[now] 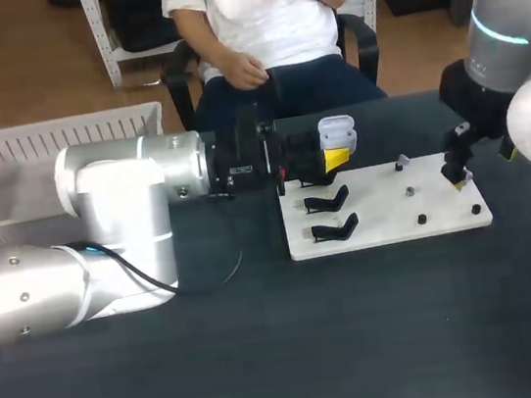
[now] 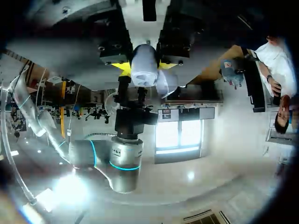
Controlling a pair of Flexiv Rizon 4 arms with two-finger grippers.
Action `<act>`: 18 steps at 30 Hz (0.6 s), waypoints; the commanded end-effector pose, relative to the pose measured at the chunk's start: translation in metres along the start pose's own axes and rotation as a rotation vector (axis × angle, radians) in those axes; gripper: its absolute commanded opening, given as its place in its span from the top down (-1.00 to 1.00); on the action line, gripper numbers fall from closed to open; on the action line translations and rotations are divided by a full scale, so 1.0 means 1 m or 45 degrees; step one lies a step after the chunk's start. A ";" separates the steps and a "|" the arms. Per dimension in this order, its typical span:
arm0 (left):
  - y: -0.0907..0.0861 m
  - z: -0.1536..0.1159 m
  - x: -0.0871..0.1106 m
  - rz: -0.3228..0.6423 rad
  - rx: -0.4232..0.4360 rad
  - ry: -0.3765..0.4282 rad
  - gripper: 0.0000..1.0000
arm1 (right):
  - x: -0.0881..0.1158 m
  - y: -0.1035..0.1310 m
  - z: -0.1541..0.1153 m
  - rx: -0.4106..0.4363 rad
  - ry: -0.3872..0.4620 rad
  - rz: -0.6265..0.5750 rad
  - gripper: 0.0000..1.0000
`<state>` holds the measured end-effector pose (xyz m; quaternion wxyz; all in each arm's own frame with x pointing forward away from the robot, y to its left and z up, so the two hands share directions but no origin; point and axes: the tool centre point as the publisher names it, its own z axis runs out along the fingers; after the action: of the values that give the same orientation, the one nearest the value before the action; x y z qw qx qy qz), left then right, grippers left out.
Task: Pick up each earbud case from the left stands, insert the matching earbuds, close the lid, and place the case in the box.
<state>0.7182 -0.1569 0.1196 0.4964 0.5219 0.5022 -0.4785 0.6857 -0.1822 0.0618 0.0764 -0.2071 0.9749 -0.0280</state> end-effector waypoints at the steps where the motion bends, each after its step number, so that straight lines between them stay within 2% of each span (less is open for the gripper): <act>1: -0.001 0.000 0.001 0.004 -0.007 -0.004 1.00 | -0.007 0.004 0.017 -0.003 0.014 0.013 -1.00; 6: -0.001 0.000 0.001 0.004 -0.007 -0.004 1.00 | -0.005 0.005 0.025 -0.036 0.015 0.016 -1.00; 8: -0.001 0.000 0.001 0.004 -0.007 -0.004 1.00 | -0.005 0.005 0.026 -0.037 0.021 0.009 -0.88; 10: -0.001 0.000 0.001 0.004 -0.007 -0.004 1.00 | -0.005 0.004 0.027 -0.042 0.024 -0.008 -0.88; 11: -0.001 0.000 0.001 0.004 -0.007 -0.004 1.00 | -0.006 0.004 0.027 -0.049 0.028 -0.020 -0.82; 13: -0.001 0.000 0.001 0.004 -0.007 -0.004 1.00 | -0.007 0.002 0.028 -0.043 0.033 -0.030 -0.24; 15: -0.001 0.000 0.001 0.004 -0.007 -0.004 1.00 | -0.009 0.001 0.028 -0.049 0.035 -0.039 -0.14; 18: -0.001 0.000 0.001 0.004 -0.007 -0.004 1.00 | -0.012 0.001 0.029 -0.047 0.041 -0.053 -0.15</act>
<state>0.7182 -0.1569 0.1197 0.4963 0.5220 0.5023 -0.4784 0.6967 -0.1798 0.0355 0.0601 -0.2286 0.9716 -0.0144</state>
